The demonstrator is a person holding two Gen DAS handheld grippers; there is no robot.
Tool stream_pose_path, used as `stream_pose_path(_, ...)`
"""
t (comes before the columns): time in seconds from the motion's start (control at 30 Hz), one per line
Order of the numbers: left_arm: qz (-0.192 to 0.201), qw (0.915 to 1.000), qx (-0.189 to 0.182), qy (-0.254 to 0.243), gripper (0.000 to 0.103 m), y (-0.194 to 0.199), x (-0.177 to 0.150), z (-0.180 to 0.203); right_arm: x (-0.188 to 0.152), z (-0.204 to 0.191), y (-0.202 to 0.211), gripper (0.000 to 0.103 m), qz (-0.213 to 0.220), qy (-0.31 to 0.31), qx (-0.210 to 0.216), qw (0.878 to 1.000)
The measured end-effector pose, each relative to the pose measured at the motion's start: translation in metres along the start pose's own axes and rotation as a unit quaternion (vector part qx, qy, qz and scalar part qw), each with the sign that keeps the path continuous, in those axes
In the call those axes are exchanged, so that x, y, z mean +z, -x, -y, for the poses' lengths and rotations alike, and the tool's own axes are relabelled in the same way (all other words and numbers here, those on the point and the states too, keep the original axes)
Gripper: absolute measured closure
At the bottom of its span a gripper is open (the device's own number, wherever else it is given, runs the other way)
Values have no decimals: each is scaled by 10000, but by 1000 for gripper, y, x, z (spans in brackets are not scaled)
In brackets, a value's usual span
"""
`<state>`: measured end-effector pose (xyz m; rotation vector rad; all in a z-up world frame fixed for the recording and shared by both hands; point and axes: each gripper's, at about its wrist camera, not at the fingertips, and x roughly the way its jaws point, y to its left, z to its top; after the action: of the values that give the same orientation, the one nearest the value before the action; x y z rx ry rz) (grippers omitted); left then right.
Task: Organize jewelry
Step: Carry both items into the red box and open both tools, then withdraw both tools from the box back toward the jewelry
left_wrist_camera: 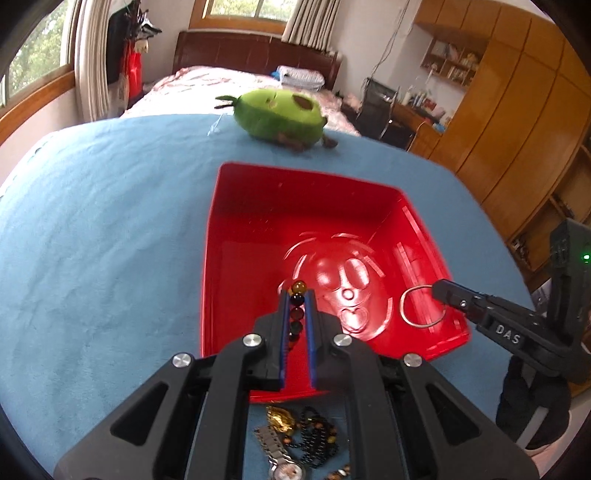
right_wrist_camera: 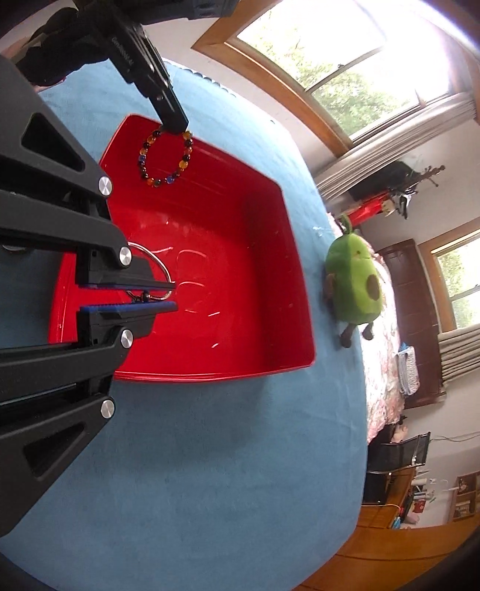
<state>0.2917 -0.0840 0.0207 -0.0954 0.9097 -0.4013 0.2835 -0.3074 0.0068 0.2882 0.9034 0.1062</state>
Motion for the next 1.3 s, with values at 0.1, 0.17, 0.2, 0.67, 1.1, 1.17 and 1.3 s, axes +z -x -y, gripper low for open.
stream_pose_path(0.1, -87, 9999, 78, 9, 95, -7, -3, -2, -2, -2, -4, 94, -79, 61, -33, 9999)
stream_pose_path(0.17, -100, 9999, 85, 19, 87, -5, -4, -3, -4, -2, 0, 91, -34, 88, -70, 9999)
stream_pose_path(0.2, -96, 9999, 101, 20, 75, -4, -4, -3, -5, -2, 3, 89, -3, 106, -78, 9999)
stream_pose_path(0.67, 106, 9956, 933, -72, 38, 40, -19, -4, -25, -7, 34, 85, 0, 90, -235, 9997)
stream_pose_path(1.1, -204, 9955, 923, 91, 23, 78, -69, -20, -56, -23, 53, 83, -129, 272, -93, 9995)
stream_pose_path(1.17, -221, 9953, 936, 112, 20, 79, -84, -26, -62, -26, 53, 83, -175, 313, -102, 9993)
stream_pose_path(1.3, -361, 9943, 973, 224, 19, 74, -106, -38, -76, -33, 49, 82, -328, 363, -80, 9988)
